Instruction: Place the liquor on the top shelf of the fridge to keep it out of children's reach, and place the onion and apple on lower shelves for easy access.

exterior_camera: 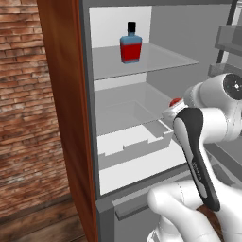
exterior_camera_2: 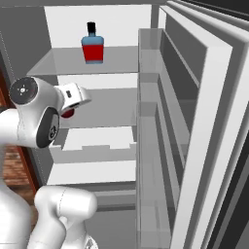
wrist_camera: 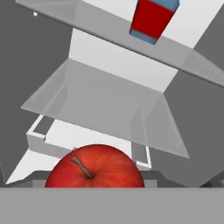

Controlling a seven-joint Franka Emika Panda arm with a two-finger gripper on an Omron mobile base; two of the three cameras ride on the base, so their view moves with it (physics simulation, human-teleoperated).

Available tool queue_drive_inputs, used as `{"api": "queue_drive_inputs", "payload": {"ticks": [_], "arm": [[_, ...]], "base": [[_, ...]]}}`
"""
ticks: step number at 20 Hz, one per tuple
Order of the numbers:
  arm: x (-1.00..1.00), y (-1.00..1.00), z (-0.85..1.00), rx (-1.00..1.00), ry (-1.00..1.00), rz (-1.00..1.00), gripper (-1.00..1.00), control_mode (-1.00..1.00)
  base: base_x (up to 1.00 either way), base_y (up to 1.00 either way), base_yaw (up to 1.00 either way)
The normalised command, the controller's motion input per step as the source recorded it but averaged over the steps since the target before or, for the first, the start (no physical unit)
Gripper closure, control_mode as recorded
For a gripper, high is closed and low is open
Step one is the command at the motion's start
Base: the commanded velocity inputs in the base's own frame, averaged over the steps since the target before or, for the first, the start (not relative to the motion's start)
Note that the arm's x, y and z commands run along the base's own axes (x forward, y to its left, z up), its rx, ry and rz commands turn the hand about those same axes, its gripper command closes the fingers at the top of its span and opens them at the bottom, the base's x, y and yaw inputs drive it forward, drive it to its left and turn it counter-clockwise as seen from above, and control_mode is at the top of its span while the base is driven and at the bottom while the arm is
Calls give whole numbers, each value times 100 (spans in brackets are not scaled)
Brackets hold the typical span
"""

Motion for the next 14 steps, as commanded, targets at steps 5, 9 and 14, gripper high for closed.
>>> {"api": "queue_drive_inputs", "payload": {"ticks": [5,9,14], "arm": [[28,-2,-64,0,0,0,100,-100],[43,0,-57,0,0,0,100,-100],[47,0,-30,1,0,0,100,-100]], "base": [[0,0,0],[0,0,0],[0,0,0]]}}
